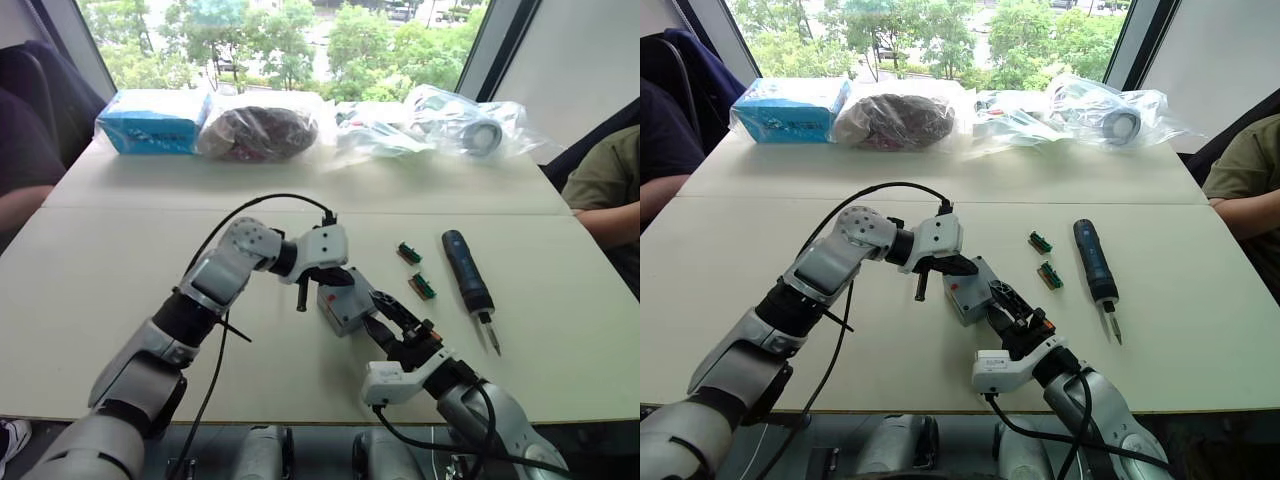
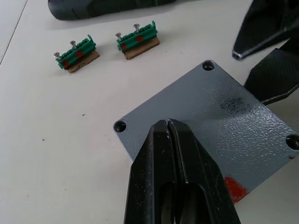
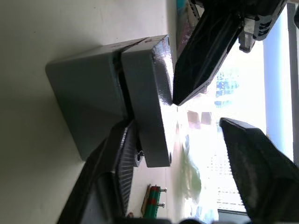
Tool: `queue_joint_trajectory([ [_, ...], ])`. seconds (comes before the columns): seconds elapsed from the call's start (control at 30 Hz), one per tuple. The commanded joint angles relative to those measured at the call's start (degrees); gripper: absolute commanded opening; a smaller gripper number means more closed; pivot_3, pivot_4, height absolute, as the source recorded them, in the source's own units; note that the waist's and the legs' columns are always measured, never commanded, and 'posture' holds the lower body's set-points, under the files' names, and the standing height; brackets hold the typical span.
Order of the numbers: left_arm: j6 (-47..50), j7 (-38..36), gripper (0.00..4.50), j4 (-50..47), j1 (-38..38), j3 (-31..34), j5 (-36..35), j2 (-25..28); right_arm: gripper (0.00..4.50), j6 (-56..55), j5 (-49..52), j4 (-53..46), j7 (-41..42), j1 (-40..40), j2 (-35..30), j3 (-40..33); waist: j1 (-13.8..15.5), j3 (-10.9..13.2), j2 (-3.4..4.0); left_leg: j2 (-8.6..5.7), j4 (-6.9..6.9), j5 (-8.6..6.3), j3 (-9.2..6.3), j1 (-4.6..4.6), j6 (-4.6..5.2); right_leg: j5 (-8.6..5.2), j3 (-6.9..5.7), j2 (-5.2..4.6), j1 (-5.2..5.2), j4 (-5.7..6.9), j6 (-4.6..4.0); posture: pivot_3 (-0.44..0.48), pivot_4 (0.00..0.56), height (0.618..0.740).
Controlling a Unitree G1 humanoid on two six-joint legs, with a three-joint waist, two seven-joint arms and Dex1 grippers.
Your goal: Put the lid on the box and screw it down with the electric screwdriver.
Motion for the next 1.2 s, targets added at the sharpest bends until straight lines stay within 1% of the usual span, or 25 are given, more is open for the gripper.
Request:
queue_joint_trajectory([
  [0.03,-0.2,-0.5,0.0,2.9,3.2,-5.0,4.3,0.9,4.29,-0.6,0.1,-1.2,0.4,0.7,0.3,0.1,0.0,-0.3,-0.07,0.01,0.0,-0.04,0.0,0.06,0.06,-0.01,0.0,0.0,0.06,-0.01,-0.02,0.0,0.15,0.74],
  [0.27,-2.7,0.2,0.0,4.8,4.4,-5.6,6.7,0.9,4.29,-1.6,1.4,-4.3,0.6,3.3,-0.4,-0.7,0.0,-0.8,0.03,0.02,-0.02,-0.13,-0.02,0.12,0.18,-0.06,-0.01,-0.02,0.15,-0.07,-0.1,0.0,0.15,0.74],
  [0.47,-5.1,1.3,0.0,6.5,5.0,-5.4,7.9,0.7,4.29,-3.5,4.4,-6.7,0.6,6.0,-1.4,-2.5,0.1,-0.9,-0.12,0.03,-0.02,-0.14,-0.18,0.18,0.2,-0.1,-0.17,-0.03,0.28,-0.09,-0.16,0.0,0.15,0.74],
  [0.53,-4.9,2.9,0.0,6.6,5.0,-1.8,4.8,-1.0,4.29,-3.3,10.8,-8.2,1.1,6.4,-0.5,-4.5,0.3,-0.9,-0.11,0.04,-0.02,-0.14,-0.26,0.2,0.19,-0.17,-0.25,-0.05,0.33,-0.09,-0.28,0.0,0.15,0.74],
  [0.6,-0.4,3.8,0.0,5.5,4.2,4.7,-1.6,-3.1,4.29,-0.6,20.8,-10.2,2.9,6.0,2.2,-6.9,0.4,-0.9,-0.13,0.03,-0.02,-0.14,-0.29,0.18,0.19,-0.17,-0.29,-0.08,0.35,-0.1,-0.3,0.0,0.15,0.74],
  [0.67,4.5,5.0,0.0,4.2,2.7,10.8,-7.2,-4.7,3.83,2.5,28.9,-11.5,4.7,5.1,4.1,-8.9,0.8,-0.7,-0.3,0.08,-0.02,-0.14,-0.42,0.09,0.19,-0.17,-0.34,-0.08,0.31,-0.1,-0.3,0.0,0.15,0.74],
  [0.7,7.6,6.4,0.0,3.8,1.5,14.3,-10.2,-5.8,3.68,5.0,33.5,-12.2,5.8,4.4,5.4,-9.8,1.1,-0.6,-0.3,0.13,-0.02,-0.13,-0.5,0.0,0.17,-0.16,-0.4,-0.06,0.23,-0.08,-0.29,0.0,0.15,0.74],
  [0.77,11.2,9.7,0.0,3.0,-0.6,21.9,-16.6,-7.9,3.01,10.9,42.3,-13.7,8.5,2.1,7.7,-11.8,1.6,-0.4,-0.15,0.17,-0.06,-0.1,-0.64,-0.11,0.12,-0.17,-0.51,-0.06,0.11,0.0,-0.31,0.0,0.15,0.74],
  [0.8,12.8,11.2,0.0,2.6,-1.6,25.1,-19.0,-8.3,2.59,15.2,47.0,-14.5,9.8,0.5,9.3,-13.0,1.6,-0.3,-0.05,0.17,-0.06,-0.08,-0.68,-0.19,0.1,-0.16,-0.52,-0.09,0.03,0.05,-0.29,0.0,0.15,0.74],
  [0.83,14.9,12.0,0.0,1.8,-2.3,27.0,-20.5,-7.7,2.22,19.3,50.9,-14.9,10.9,-1.8,10.4,-14.5,1.5,-0.2,0.0,0.17,-0.06,-0.06,-0.7,-0.26,0.06,-0.15,-0.53,-0.08,-0.04,0.1,-0.27,0.0,0.15,0.74],
  [0.93,19.3,13.3,0.0,0.5,-3.1,29.1,-22.5,-6.1,1.03,28.9,59.2,-16.2,12.8,-6.3,12.3,-17.1,1.1,-0.1,0.19,0.09,-0.05,-0.04,-0.64,-0.3,0.03,-0.11,-0.52,-0.07,-0.09,0.1,-0.25,0.0,0.15,0.74],
  [0.97,20.1,14.1,0.0,0.5,-3.1,29.9,-23.0,-5.7,0.7,32.7,62.5,-16.6,13.5,-7.9,12.7,-17.9,0.9,-0.1,0.26,0.07,-0.06,-0.05,-0.62,-0.29,0.04,-0.11,-0.51,-0.07,-0.08,0.1,-0.24,0.0,0.15,0.74],
  [1.03,20.3,13.1,0.0,0.5,-2.6,29.1,-22.7,-3.6,0.05,40.6,69.1,-17.2,16.1,-10.3,11.6,-19.1,0.5,0.0,0.32,0.06,-0.07,-0.05,-0.58,-0.27,0.04,-0.1,-0.5,-0.06,-0.08,0.08,-0.23,0.0,0.15,0.74],
  [1.1,18.4,12.1,0.0,1.3,-1.9,27.3,-21.1,-2.1,0.05,47.9,76.2,-18.1,20.0,-11.6,8.8,-20.5,0.2,0.0,0.36,0.06,-0.09,-0.05,-0.59,-0.27,0.04,-0.1,-0.51,-0.06,-0.07,0.1,-0.23,0.0,0.15,0.74],
  [1.2,15.1,8.5,0.0,5.4,-0.7,20.8,-16.5,0.7,0.05,61.5,89.4,-18.2,25.9,-13.3,2.5,-25.9,0.0,0.1,0.44,0.03,-0.12,-0.05,-0.58,-0.28,0.06,-0.1,-0.52,-0.08,-0.07,0.05,-0.23,0.0,0.15,0.74],
])
